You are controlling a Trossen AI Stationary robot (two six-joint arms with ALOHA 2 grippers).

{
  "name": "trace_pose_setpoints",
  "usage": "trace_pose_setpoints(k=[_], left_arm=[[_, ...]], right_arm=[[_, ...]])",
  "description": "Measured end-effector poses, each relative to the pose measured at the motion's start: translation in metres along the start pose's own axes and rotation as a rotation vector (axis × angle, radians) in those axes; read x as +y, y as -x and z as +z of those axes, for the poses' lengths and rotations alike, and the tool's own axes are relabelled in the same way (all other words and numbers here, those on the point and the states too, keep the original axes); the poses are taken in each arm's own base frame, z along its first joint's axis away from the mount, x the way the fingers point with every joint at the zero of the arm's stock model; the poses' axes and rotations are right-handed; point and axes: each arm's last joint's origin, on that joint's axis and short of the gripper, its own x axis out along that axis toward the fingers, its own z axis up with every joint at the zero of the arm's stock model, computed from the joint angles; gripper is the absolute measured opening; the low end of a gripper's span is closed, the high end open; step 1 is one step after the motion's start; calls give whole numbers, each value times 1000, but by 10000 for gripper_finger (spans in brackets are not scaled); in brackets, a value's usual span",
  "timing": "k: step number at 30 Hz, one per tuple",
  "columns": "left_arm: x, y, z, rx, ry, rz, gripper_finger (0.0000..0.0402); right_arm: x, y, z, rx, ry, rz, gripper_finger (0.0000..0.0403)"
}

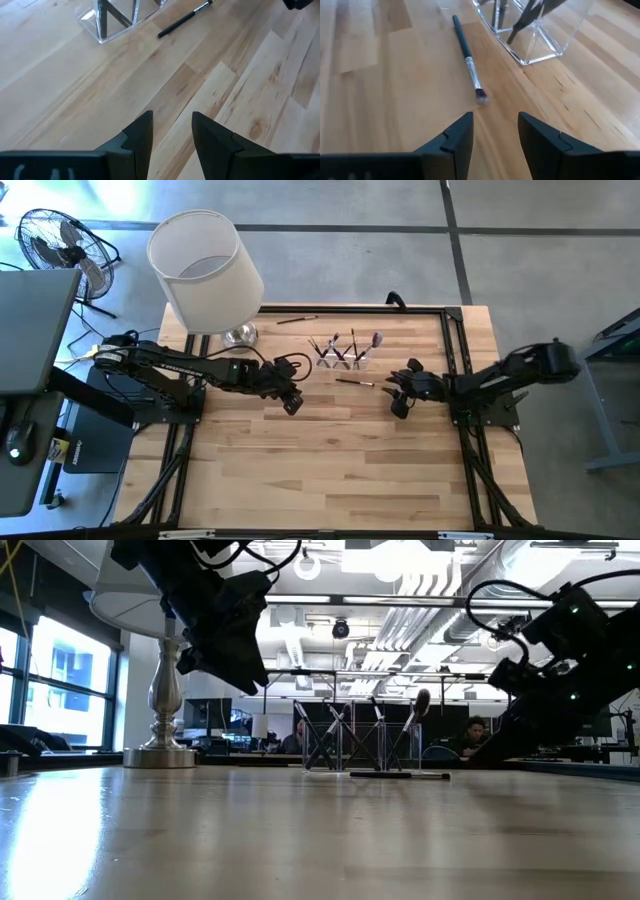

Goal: Put items in baskets/containers
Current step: Put the blush brush into the transparent organizer

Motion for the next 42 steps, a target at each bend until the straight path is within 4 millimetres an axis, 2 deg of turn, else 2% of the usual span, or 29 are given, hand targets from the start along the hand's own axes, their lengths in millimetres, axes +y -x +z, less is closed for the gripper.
trace_pose_setpoints(k=[4,10,13,16,19,21,24,27,31,37,42], left_arm=[[0,0,0,-1,0,1,133],[0,0,0,0,0,1,133],[0,0,0,8,0,-7,133],[-1,0,-1,23,-1,-23,133],[-1,0,-1,30,-2,-30,133],[-1,0,-1,40,-15,-41,133],[-2,0,-2,58,-97,-66,133],[-3,-4,-5,106,-183,-112,133],[-6,-11,-15,184,-259,-127,133],[-22,-22,-45,281,-441,-130,133],[-43,-26,-68,241,-584,-140,133]], right_arm=[[1,-13,-2,50,2,8,149],[10,-42,9,95,68,-2,149],[12,-53,9,127,32,-20,144],[13,-56,8,152,-5,-22,108],[17,-56,7,161,2,24,32],[22,-57,9,162,7,67,16],[36,-60,17,162,29,141,24],[55,-65,31,179,56,224,9],[82,-71,50,244,122,248,10],[122,-75,65,286,154,314,5],[151,-69,76,286,177,360,3]])
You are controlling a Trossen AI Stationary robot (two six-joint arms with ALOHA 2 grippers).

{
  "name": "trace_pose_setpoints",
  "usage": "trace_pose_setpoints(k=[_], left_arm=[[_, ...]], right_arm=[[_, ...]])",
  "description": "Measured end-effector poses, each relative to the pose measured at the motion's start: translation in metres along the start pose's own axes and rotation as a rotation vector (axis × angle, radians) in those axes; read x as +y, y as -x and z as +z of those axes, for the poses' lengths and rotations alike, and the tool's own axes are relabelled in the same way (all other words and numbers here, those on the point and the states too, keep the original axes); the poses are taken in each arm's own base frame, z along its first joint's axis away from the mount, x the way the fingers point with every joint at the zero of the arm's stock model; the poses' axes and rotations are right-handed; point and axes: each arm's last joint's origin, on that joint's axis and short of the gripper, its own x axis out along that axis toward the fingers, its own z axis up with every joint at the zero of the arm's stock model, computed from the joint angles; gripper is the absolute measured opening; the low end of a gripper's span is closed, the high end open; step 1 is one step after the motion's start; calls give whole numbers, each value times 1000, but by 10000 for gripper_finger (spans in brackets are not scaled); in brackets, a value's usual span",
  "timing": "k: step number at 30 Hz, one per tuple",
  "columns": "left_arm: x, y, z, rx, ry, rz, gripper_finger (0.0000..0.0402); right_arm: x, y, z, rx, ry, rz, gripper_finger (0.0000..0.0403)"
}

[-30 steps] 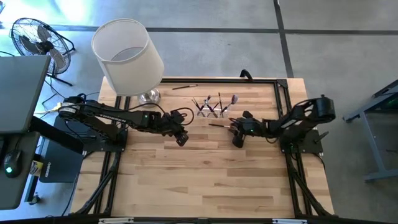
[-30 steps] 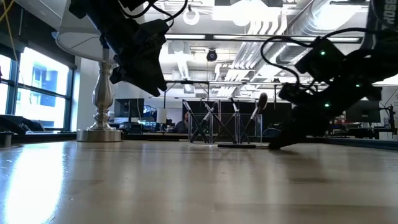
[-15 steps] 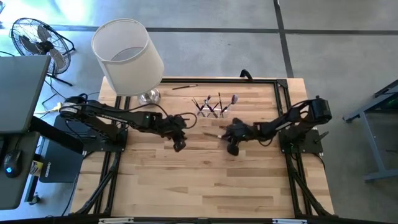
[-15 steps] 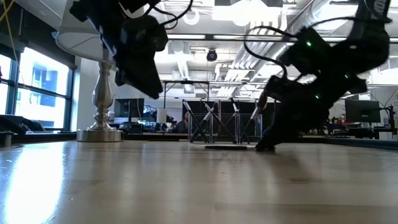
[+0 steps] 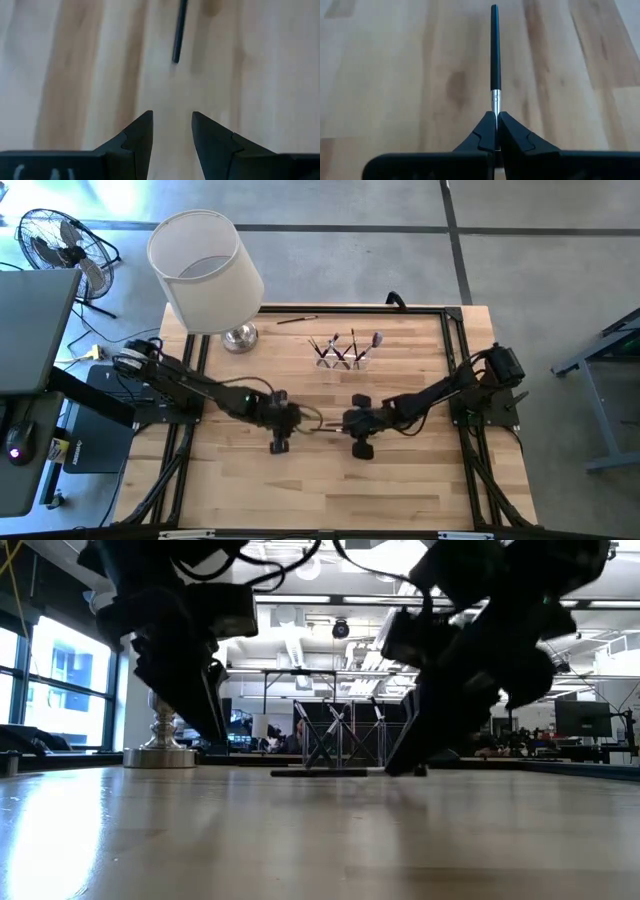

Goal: Put items in baskets/containers
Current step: Put the blush brush into the transparent organizer

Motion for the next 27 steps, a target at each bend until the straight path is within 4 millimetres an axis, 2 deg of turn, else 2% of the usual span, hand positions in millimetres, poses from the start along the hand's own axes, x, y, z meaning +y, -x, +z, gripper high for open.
trace_pose_setpoints(k=[6,15,17,20,22,24,27], left_arm=[[-26,-4,4,-132,-61,-32,133],[-31,5,22,-226,-44,10,133],[-32,7,28,-216,-58,26,133],[-29,-10,39,-173,-49,47,133],[-24,-10,41,-106,-53,79,133],[-25,-11,57,-131,-35,71,133],[-21,-16,57,-5,-49,101,133]], right_arm=[[20,7,16,27,35,-4,1],[28,15,32,107,74,-31,1],[29,18,40,104,86,-31,0],[29,23,52,114,110,-38,0],[28,26,58,124,130,-48,0],[27,28,63,124,151,-54,0],[25,30,70,108,183,-55,0]])
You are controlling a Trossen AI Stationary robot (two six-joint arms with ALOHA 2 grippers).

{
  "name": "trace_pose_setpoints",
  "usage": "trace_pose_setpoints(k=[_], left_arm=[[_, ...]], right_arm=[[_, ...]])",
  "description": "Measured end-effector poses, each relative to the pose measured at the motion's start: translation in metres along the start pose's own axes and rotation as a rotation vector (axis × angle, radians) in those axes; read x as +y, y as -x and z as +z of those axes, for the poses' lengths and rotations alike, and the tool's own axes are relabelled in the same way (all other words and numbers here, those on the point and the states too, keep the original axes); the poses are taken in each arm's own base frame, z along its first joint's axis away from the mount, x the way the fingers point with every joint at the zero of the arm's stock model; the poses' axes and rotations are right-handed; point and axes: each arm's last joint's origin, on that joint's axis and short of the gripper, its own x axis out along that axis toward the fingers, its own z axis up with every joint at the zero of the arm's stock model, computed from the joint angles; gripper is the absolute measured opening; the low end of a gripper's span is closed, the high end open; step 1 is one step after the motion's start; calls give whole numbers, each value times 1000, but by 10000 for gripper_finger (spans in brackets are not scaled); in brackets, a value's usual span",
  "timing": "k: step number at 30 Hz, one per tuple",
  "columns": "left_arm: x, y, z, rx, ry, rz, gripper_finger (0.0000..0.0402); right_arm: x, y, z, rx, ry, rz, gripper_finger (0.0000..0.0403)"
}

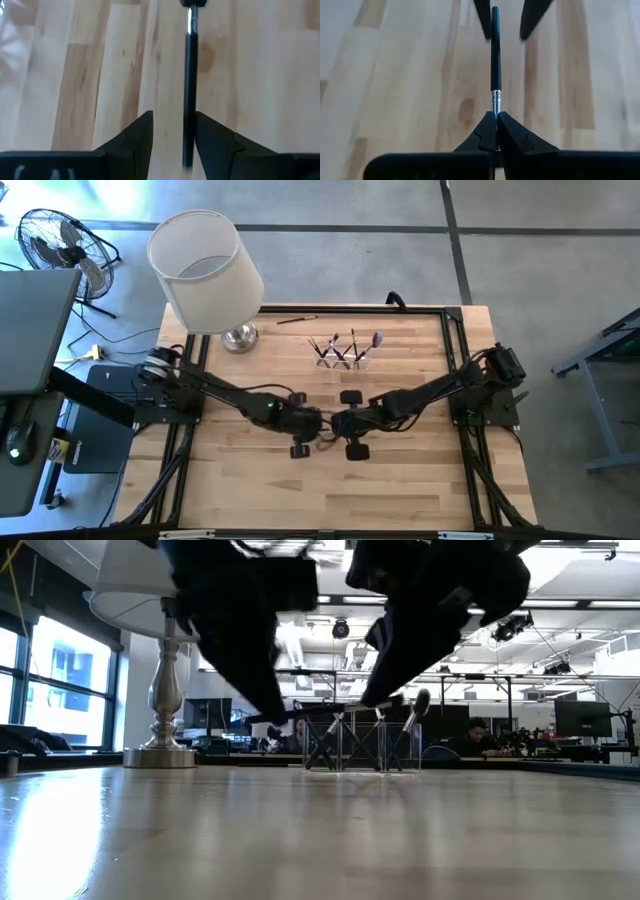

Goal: Put items in baskets/containers
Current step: Put the blush brush into the transparent organizer

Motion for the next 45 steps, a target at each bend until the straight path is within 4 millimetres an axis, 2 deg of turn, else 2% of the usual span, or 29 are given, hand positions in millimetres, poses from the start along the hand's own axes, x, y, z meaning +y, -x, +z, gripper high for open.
trace_pose_setpoints(k=[3,7,11,15,19,24,27,32,38,42,45], left_arm=[[4,-10,10,21,15,11,133],[3,-5,17,25,5,9,133],[3,-14,14,49,-2,17,133],[4,-13,14,50,-13,17,129],[4,-14,15,56,-10,-2,97],[5,-14,15,70,-4,-44,22],[5,-14,15,76,-2,-61,20],[5,-14,14,85,-2,-71,16],[7,-13,8,139,11,-43,16],[9,-15,3,168,47,-24,16],[12,-17,-10,163,93,-9,16]], right_arm=[[-4,0,0,15,2,-11,0],[-5,0,1,8,11,-7,0],[-5,0,1,10,16,-6,0],[-5,0,2,-1,14,-8,0],[-5,1,2,-6,19,-6,0],[-5,1,3,-9,19,-6,0],[-6,1,3,-12,18,-5,4],[-5,1,3,-12,-2,-6,34],[-7,5,-2,48,-32,-13,99],[-9,18,-11,140,-87,-31,140],[-10,32,-21,222,-208,-61,155]])
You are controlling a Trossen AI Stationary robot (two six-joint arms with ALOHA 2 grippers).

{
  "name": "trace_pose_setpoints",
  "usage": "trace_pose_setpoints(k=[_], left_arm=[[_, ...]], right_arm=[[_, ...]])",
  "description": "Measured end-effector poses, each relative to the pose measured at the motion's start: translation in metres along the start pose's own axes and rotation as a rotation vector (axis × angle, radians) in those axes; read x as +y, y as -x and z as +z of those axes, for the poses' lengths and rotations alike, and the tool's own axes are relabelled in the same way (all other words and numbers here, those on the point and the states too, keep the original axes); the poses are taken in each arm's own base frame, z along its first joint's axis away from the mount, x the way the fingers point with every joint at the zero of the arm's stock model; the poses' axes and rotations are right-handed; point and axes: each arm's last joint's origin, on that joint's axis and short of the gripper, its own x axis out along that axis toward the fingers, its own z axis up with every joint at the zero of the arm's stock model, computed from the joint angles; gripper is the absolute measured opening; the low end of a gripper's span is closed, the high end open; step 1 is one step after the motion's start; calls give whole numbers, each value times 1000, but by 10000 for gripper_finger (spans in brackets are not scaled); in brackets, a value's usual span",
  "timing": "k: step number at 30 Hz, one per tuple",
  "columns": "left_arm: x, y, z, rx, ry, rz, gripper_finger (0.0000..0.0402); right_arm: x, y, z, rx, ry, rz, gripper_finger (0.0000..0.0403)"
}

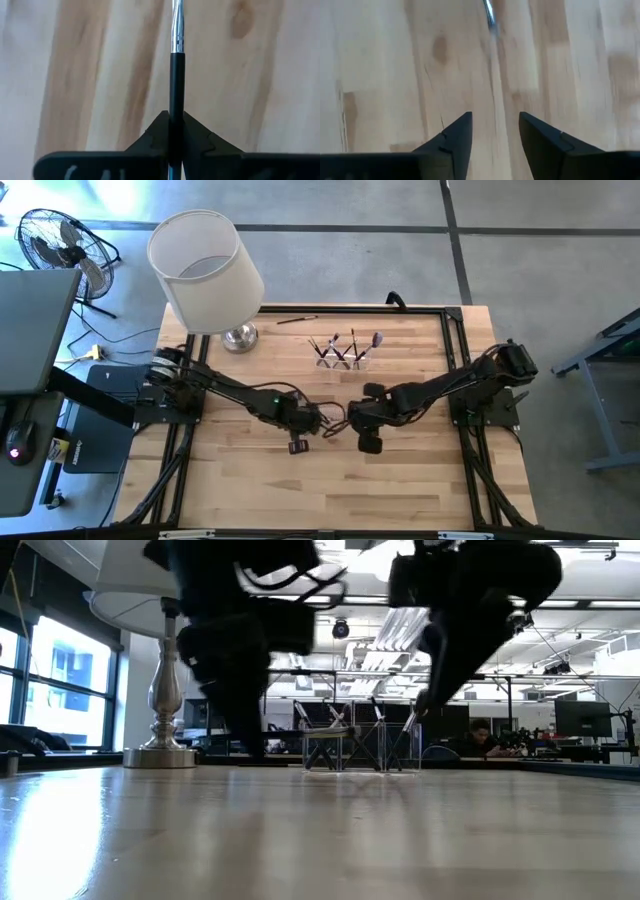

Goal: Put items in baskets/containers
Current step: Put the blush brush into the transparent organizer

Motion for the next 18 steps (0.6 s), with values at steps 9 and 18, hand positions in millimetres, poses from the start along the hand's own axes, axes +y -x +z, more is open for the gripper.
trace_pose_setpoints(k=[9,18], left_arm=[[23,23,-43,-489,342,-190,16],[28,53,-39,-1020,455,-428,16]], right_arm=[[17,-4,-72,-304,-409,42,136],[7,13,-65,-1106,-636,195,135]])
